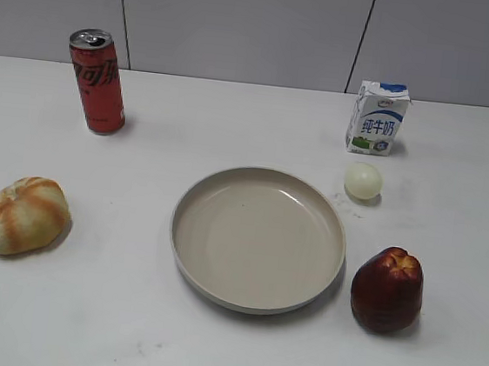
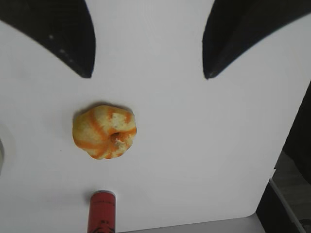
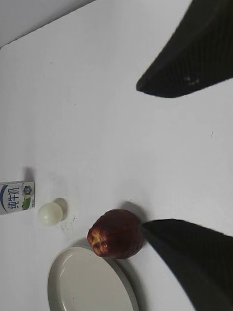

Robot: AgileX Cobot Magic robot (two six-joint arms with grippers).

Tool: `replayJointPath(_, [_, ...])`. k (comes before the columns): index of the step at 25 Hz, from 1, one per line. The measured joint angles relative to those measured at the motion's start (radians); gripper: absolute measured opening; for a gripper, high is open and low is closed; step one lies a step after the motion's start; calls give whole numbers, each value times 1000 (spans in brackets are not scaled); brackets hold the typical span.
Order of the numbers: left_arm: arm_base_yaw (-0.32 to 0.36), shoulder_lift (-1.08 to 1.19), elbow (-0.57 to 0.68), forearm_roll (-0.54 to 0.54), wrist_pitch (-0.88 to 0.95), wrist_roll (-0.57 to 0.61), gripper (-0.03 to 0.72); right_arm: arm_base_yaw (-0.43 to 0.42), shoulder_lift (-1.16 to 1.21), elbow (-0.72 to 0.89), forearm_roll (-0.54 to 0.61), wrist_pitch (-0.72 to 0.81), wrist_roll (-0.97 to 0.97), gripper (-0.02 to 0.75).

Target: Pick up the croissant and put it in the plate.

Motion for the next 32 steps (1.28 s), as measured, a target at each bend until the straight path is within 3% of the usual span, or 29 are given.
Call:
replayJointPath(15, [0,14,-5,7,-23,0,523,0,0,0,0,0,0,588])
replayJointPath(22, [0,227,-20,-39,-181,2,524,0,0,0,0,0,0,588])
replayJointPath(27, [0,512,-20,-238,-230,89,655,0,0,0,0,0,0,588])
replayJointPath(30, [0,697,-21,-357,-259,153,685,0,0,0,0,0,0,588])
replayJointPath(32, [1,826,-37,-377,-269,189,690,0,0,0,0,0,0,588])
